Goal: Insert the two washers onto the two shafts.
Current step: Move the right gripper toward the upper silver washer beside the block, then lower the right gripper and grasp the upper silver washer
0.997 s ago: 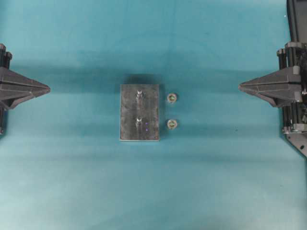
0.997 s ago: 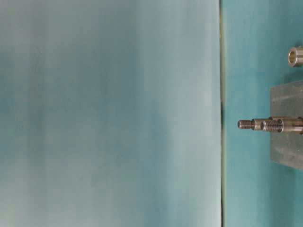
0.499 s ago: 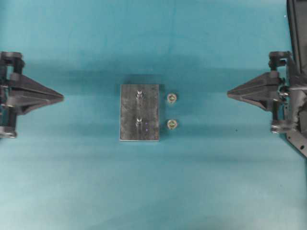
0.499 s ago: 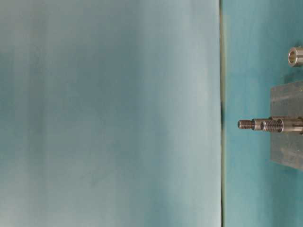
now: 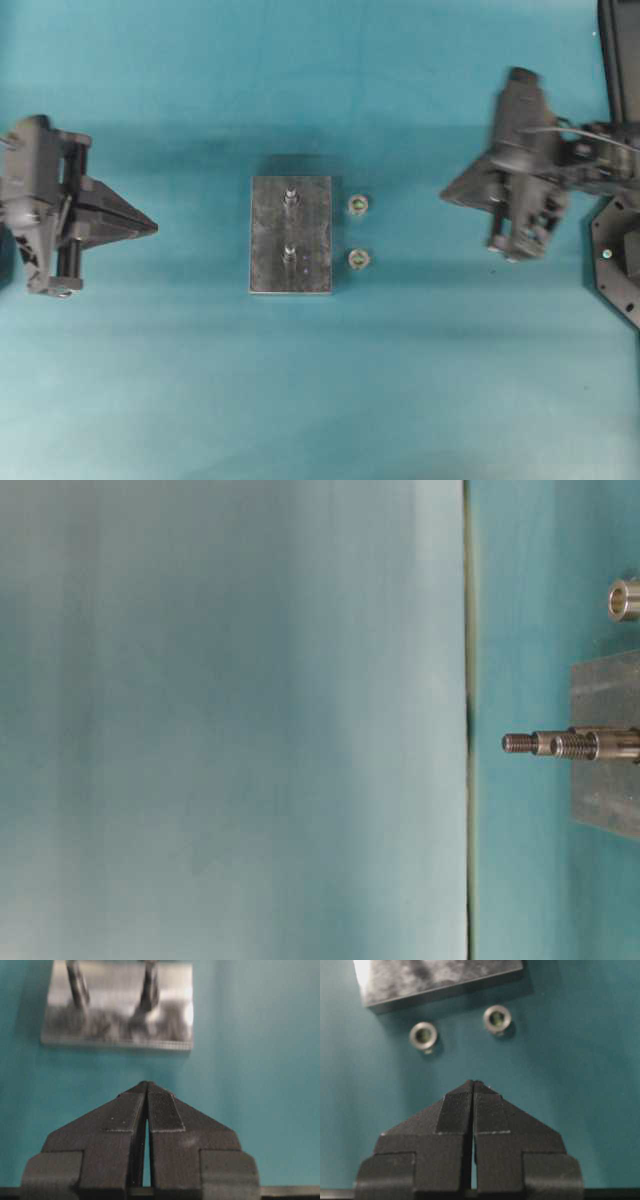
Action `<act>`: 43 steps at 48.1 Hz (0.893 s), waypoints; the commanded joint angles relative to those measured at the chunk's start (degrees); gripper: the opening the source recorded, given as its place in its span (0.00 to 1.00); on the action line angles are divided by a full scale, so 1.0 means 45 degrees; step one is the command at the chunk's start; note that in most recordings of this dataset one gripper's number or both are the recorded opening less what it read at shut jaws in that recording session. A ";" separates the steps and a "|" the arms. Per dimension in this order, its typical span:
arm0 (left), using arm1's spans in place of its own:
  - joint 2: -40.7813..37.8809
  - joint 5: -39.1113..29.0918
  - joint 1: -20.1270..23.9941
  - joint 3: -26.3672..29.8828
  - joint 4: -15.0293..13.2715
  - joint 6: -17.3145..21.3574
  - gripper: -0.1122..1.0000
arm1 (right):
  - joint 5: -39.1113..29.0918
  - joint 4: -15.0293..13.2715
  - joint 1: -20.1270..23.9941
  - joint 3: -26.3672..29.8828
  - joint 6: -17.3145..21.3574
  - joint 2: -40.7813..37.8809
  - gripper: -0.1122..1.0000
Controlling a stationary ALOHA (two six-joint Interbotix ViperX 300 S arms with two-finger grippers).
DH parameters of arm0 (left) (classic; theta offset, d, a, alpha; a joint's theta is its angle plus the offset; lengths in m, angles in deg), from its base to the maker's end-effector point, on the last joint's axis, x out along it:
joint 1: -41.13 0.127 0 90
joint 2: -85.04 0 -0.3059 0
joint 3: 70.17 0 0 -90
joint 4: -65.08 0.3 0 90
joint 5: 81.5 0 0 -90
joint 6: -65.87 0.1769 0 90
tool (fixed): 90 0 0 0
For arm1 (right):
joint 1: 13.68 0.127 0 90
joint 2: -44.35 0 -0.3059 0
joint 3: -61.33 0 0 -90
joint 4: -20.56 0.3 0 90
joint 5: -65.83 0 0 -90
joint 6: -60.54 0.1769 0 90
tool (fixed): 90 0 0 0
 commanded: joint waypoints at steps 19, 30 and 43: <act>-0.0684 -0.0430 -0.0195 0.0801 0.0020 0.0254 0.10 | -0.1367 -0.0020 -0.0664 0.2832 -0.0156 -0.4609 0.18; -0.0703 -0.0410 -0.0469 0.0781 0.0039 0.0195 0.10 | -0.2168 -0.0020 -0.0645 0.4297 -0.0820 -0.6504 0.58; -0.0801 -0.0430 -0.0469 0.0801 0.0039 0.0195 0.10 | -0.1758 0.0020 -0.0508 0.4883 -0.1367 -0.7266 0.72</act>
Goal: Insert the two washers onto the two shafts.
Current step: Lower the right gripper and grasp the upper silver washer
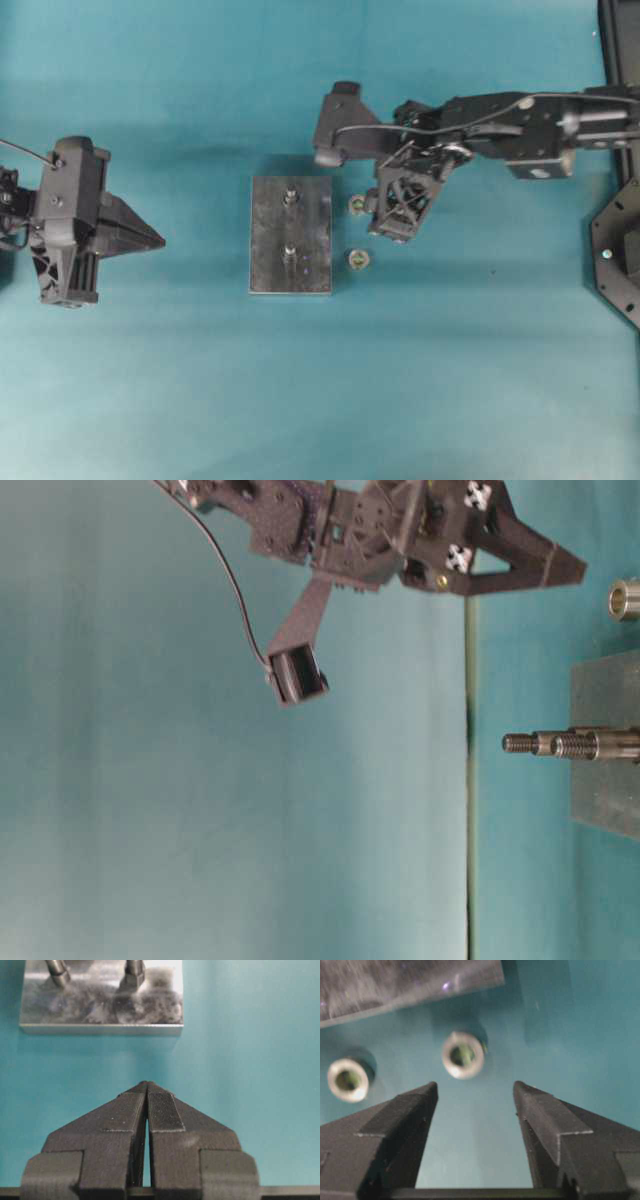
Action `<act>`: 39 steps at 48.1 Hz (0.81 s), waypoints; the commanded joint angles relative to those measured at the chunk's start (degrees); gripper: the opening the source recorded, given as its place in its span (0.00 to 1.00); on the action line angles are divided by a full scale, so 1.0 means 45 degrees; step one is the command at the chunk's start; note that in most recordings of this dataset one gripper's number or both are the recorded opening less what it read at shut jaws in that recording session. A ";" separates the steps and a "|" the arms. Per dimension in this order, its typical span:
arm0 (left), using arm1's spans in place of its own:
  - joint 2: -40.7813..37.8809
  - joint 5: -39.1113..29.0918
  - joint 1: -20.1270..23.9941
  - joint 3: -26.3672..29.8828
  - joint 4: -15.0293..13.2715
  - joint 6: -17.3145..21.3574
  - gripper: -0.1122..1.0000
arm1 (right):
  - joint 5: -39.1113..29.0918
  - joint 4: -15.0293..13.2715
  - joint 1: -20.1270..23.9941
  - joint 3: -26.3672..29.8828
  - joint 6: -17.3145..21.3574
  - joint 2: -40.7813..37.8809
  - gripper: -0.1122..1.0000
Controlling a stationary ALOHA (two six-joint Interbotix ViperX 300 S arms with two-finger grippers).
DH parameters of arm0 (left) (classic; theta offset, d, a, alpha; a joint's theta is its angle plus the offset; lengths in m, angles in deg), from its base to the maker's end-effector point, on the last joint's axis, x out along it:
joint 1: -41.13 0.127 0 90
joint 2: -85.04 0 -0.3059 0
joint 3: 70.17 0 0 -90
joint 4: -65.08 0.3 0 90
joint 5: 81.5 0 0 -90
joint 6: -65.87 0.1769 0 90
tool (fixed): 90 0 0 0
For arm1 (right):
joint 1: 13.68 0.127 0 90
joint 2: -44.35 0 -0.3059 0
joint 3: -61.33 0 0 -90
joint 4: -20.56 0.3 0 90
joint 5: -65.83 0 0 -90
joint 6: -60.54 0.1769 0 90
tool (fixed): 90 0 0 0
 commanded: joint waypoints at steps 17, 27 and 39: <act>0.0039 0.0098 -0.0059 0.0254 0.0020 -0.0020 0.10 | 0.0547 0.0137 0.0430 0.0449 -0.0156 -0.0371 0.83; 0.0020 0.0195 -0.0059 0.0254 0.0039 0.0000 0.10 | 0.0547 0.0039 0.0430 0.0723 -0.0078 -0.0820 0.83; 0.0020 0.0273 -0.0059 0.0254 0.0039 -0.0020 0.10 | 0.0254 0.0000 0.0215 0.0840 -0.0078 -0.1055 0.83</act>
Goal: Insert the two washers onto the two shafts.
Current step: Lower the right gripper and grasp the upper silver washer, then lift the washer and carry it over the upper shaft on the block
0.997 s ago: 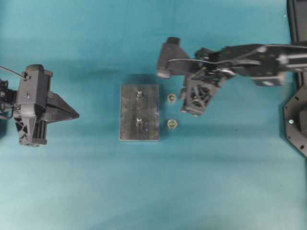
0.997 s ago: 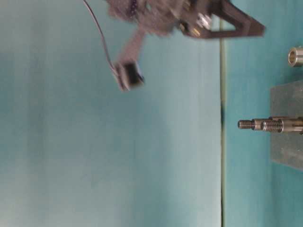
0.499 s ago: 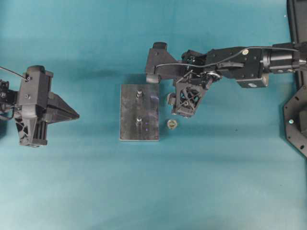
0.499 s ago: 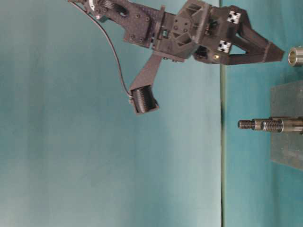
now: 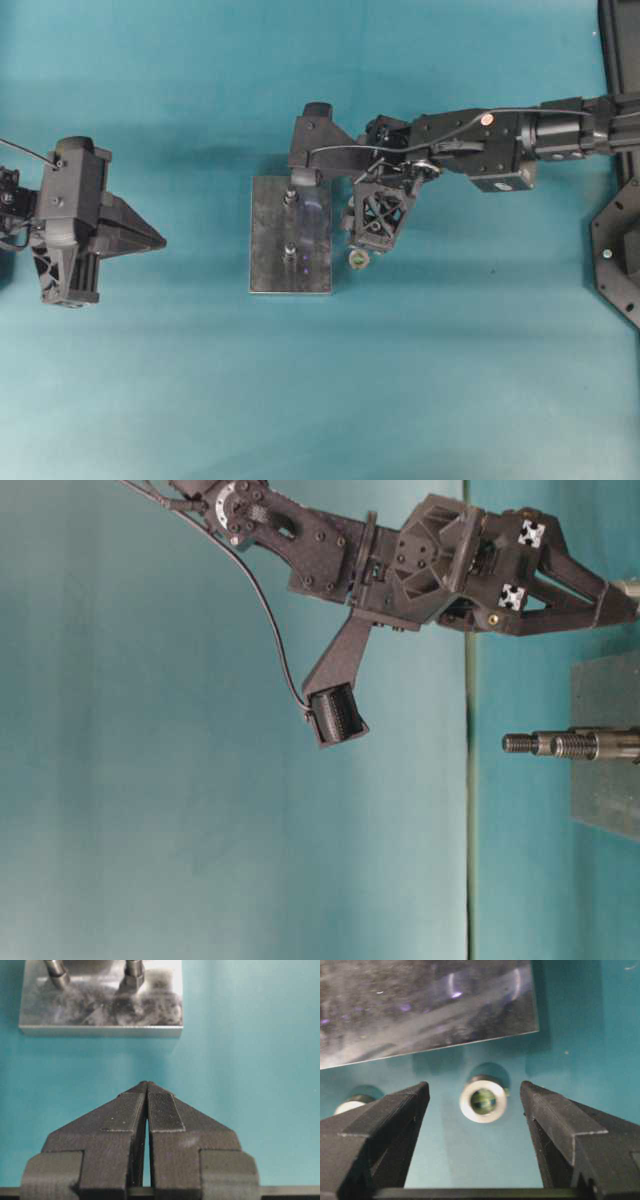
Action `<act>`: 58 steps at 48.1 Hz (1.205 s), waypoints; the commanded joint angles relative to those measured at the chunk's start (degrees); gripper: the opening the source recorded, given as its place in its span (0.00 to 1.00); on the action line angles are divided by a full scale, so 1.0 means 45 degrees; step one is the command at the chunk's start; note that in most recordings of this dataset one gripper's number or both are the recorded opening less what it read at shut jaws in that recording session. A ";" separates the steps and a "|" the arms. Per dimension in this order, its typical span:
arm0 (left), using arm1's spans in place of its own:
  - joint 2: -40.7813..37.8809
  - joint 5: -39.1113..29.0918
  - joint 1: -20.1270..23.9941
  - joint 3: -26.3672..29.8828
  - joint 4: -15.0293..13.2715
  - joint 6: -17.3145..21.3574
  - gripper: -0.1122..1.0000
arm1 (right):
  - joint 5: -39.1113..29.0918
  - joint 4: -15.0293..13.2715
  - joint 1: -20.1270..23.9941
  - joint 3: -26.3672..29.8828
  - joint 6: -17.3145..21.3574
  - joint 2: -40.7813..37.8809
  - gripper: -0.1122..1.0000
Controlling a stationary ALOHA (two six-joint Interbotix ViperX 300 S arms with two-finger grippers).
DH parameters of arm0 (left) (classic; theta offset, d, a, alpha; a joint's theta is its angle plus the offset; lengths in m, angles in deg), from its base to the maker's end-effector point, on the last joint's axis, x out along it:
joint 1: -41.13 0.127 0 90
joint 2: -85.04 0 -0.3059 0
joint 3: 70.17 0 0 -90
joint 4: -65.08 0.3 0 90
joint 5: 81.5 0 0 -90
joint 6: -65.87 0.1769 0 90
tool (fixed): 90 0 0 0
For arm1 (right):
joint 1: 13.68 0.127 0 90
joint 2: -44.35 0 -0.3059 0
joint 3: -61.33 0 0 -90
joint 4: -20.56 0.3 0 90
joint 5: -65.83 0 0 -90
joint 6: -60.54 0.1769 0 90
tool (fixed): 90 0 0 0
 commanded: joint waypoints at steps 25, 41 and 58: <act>0.0039 0.0156 -0.0039 0.0195 0.0039 -0.0020 0.10 | -0.0156 -0.0020 -0.0078 0.0312 -0.0078 -0.0137 0.73; 0.0039 0.0684 -0.0039 0.0078 0.0039 -0.0020 0.10 | -0.0195 -0.0020 -0.0020 0.0312 -0.0098 0.0000 0.39; -0.0039 0.0781 -0.0020 0.0020 0.0039 -0.0020 0.10 | -0.1230 -0.0020 -0.0020 0.0957 -0.0020 0.1094 0.39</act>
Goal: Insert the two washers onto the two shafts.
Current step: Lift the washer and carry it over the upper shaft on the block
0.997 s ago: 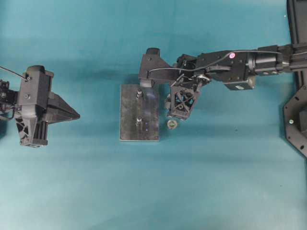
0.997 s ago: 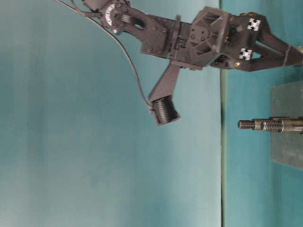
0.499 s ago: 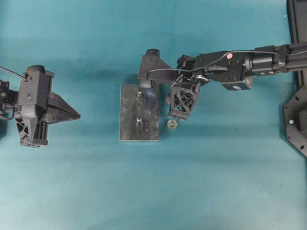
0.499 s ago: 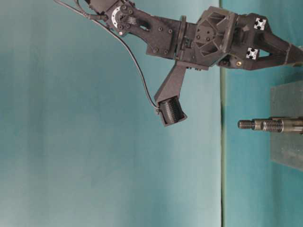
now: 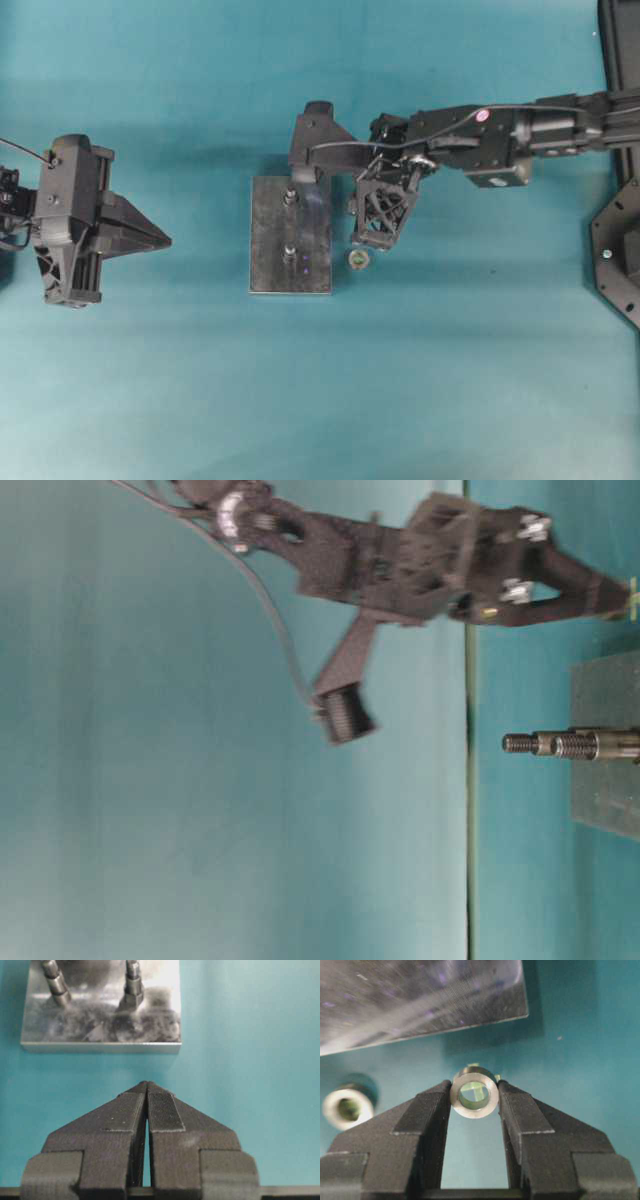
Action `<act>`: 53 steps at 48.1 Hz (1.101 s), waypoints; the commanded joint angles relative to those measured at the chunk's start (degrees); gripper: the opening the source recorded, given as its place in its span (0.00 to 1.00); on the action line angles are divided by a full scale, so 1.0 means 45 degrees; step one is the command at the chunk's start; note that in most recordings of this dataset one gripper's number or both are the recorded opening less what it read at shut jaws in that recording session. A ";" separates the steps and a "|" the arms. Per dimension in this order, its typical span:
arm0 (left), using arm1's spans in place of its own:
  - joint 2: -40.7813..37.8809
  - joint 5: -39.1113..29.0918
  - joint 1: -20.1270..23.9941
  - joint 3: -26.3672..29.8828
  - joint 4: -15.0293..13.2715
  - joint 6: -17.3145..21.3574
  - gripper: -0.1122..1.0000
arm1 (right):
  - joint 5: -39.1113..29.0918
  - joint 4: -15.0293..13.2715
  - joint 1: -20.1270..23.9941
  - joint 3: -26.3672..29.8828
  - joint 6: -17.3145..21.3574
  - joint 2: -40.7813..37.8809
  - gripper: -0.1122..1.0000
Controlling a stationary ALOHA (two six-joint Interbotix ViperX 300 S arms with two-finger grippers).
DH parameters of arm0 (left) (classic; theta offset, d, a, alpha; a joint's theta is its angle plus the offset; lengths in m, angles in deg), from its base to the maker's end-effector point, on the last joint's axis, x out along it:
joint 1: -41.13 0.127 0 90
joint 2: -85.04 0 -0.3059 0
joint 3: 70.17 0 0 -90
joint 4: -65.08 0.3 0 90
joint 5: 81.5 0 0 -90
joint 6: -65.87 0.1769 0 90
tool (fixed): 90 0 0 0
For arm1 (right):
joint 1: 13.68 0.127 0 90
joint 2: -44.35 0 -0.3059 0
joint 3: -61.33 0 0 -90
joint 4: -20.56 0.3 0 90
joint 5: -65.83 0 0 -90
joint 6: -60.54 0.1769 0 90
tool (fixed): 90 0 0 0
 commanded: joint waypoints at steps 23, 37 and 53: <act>-0.0156 0.0098 -0.0039 0.0078 0.0039 0.0000 0.10 | -0.2520 -0.0059 0.0430 0.3633 -0.0762 0.0664 0.39; -0.0098 0.0098 -0.0039 0.0078 0.0039 0.0000 0.10 | -0.2891 -0.0039 0.0625 0.4922 -0.1133 -0.0332 0.39; -0.0059 0.0098 -0.0039 0.0039 0.0039 0.0000 0.10 | -0.3242 -0.0215 0.0605 0.5254 -0.1328 -0.1113 0.39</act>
